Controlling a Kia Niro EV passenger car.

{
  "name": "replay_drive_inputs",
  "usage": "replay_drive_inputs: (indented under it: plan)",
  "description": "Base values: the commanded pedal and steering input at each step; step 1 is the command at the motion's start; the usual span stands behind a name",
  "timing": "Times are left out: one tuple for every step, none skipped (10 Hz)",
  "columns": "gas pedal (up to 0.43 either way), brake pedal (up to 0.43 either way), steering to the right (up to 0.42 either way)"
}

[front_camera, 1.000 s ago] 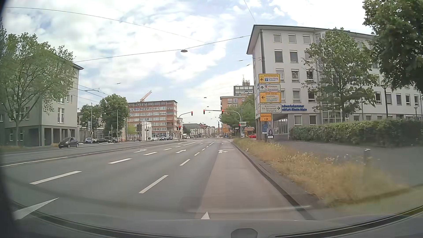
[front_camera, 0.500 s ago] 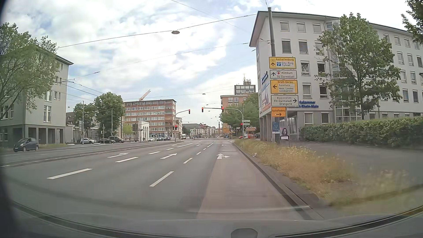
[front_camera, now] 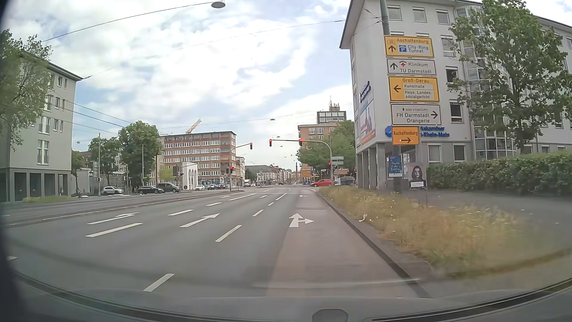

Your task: Follow the waypoints while adhering to traffic rules and regulations

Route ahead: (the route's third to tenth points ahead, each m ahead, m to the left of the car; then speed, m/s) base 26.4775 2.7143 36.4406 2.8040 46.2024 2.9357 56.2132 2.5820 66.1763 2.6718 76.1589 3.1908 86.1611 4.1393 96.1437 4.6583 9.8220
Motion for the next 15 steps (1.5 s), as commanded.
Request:
replay_drive_inputs:
  plan:
    - [0.0,0.165,-0.002]
    - [0.0,0.165,-0.003]
    - [0.0,0.177,-0.005]
    - [0.0,0.201,-0.005]
    - [0.0,0.213,-0.003]
    - [0.0,0.22,-0.002]
    - [0.0,0.226,-0.002]
    - [0.0,0.226,-0.002]
    - [0.0,0.226,-0.002]
    - [0.0,0.232,-0.001]
    - [0.0,0.238,-0.001]
    - [0.0,0.25,-0.001]
    - [0.0,0.256,-0.001]
    - [0.0,0.262,-0.001]
    - [0.0,0.268,-0.001]
